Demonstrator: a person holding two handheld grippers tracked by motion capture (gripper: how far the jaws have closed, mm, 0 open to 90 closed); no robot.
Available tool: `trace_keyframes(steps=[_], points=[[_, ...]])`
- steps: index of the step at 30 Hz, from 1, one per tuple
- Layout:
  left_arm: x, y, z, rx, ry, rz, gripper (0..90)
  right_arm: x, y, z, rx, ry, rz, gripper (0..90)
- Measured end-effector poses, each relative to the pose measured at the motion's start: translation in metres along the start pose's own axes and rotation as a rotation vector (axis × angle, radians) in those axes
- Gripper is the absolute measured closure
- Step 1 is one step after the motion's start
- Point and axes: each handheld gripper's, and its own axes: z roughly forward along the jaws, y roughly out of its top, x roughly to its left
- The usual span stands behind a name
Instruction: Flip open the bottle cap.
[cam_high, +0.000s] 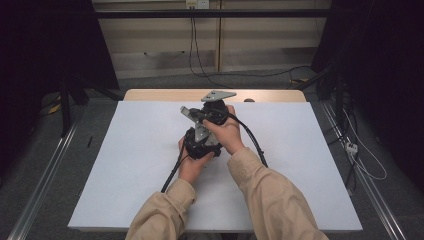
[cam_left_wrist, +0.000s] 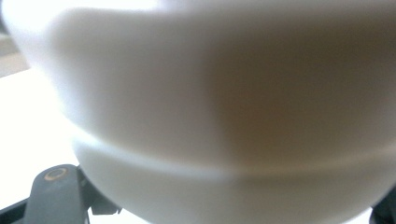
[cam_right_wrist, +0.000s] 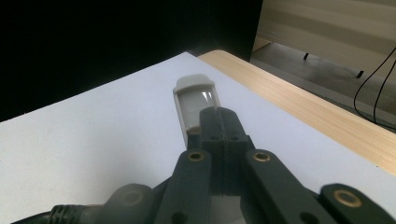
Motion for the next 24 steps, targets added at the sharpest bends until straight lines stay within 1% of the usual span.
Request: trace_keyframes(steps=[4,5,6,8,9,13,15,16,17,18,19,20,22,24], points=[[0.0,0.0,0.0,-0.009,-0.006,-0.005,18.4,-0.002,-0.001,-0.003,0.018,-0.009,-0.013,90.0],[0.0,0.0,0.0,-0.008,-0.006,-0.012,18.4,-0.003,-0.001,-0.003,0.018,-0.008,-0.013,90.0],[0.001,0.0,0.0,-0.01,-0.009,-0.006,18.4,-0.004,-0.001,-0.004,0.018,-0.009,-0.014,90.0],[0.002,0.0,0.0,-0.012,-0.017,-0.011,18.2,-0.004,-0.001,-0.006,0.017,-0.012,-0.018,90.0],[0.002,0.0,0.0,-0.016,-0.02,-0.026,17.9,-0.004,-0.001,-0.007,0.017,-0.012,-0.017,90.0],[0.003,0.0,-0.001,-0.017,-0.032,-0.012,12.9,-0.006,-0.003,-0.011,0.013,-0.017,-0.014,90.0],[0.003,0.0,-0.002,-0.013,-0.031,-0.014,10.2,-0.007,-0.004,-0.013,0.01,-0.018,-0.008,90.0],[0.003,0.0,-0.002,-0.012,-0.03,-0.025,9.5,-0.008,-0.004,-0.015,0.007,-0.02,-0.002,90.0],[0.004,0.0,-0.003,-0.002,-0.031,-0.027,8.4,-0.009,-0.004,-0.016,0.006,-0.021,-0.002,90.0],[0.005,-0.001,-0.004,0.005,-0.029,-0.039,7.4,-0.009,-0.004,-0.018,0.002,-0.023,-0.002,90.0],[0.006,-0.001,-0.004,0.011,-0.033,-0.035,7.0,-0.01,-0.004,-0.019,-0.001,-0.025,0.002,90.0],[0.007,-0.001,-0.005,0.013,-0.032,-0.042,6.5,-0.01,-0.005,-0.021,-0.003,-0.025,0.002,90.0],[0.009,-0.002,-0.007,0.024,-0.037,-0.05,5.8,-0.01,-0.006,-0.023,-0.002,-0.027,0.005,90.0],[0.011,-0.003,-0.008,0.026,-0.055,-0.055,5.5,-0.011,-0.007,-0.025,-0.007,-0.026,0.007,90.0]])
